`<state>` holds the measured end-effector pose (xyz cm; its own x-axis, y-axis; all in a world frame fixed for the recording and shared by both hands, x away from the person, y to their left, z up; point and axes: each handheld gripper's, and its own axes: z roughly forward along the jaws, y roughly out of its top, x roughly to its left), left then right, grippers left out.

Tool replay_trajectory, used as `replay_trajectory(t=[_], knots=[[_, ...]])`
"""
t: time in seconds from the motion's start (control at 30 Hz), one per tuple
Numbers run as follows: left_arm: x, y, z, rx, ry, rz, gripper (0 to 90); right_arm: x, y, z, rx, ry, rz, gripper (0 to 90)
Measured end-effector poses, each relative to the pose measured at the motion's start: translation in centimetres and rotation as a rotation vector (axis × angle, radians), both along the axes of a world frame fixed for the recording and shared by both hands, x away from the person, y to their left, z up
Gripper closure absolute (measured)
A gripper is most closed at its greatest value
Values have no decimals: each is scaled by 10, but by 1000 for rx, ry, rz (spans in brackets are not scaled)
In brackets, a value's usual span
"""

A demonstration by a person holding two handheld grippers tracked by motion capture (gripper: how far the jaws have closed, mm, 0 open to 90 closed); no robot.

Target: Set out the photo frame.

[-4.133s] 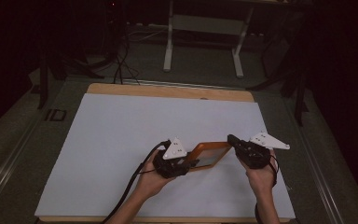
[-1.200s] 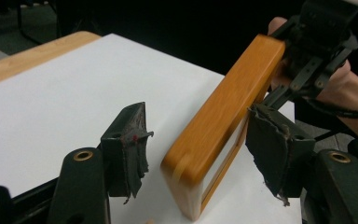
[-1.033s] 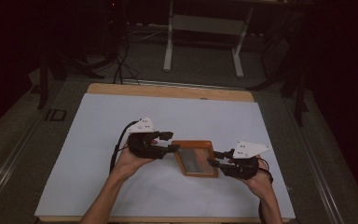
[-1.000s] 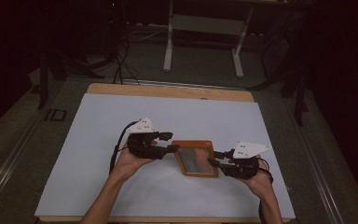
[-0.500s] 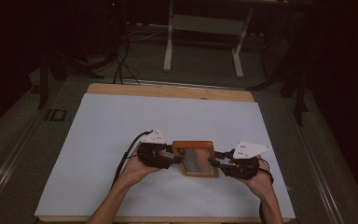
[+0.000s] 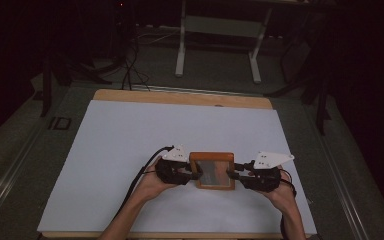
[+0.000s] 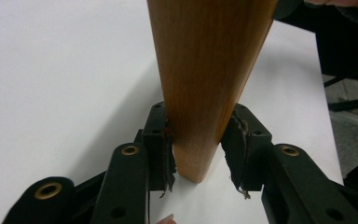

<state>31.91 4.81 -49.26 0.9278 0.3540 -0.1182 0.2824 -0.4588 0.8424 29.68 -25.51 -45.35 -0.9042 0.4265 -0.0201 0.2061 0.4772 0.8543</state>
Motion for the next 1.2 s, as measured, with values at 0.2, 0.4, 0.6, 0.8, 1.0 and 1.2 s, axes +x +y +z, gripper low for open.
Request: replay_trajectory(t=[0.2, 0.4, 0.6, 0.8, 1.0, 1.2], knots=[[-4, -4, 3, 29, -28, -1, 657, 2, -5, -2, 6, 21, 7, 672], [-7, -4, 8, 60, -34, -17, 680, 2, -7, -5, 14, 25, 10, 658], [-10, 2, 12, 71, -28, -6, 682, 2, -3, -5, 15, 26, 18, 660], [-13, 8, 15, 61, -23, -5, 684, 2, 3, -3, 24, 24, 34, 662], [-15, 17, 21, 65, -25, 4, 683, 2, 11, 0, 31, 26, 44, 664], [-17, 25, 24, 75, -15, 25, 682, 4, 19, -1, 33, 30, 46, 663]])
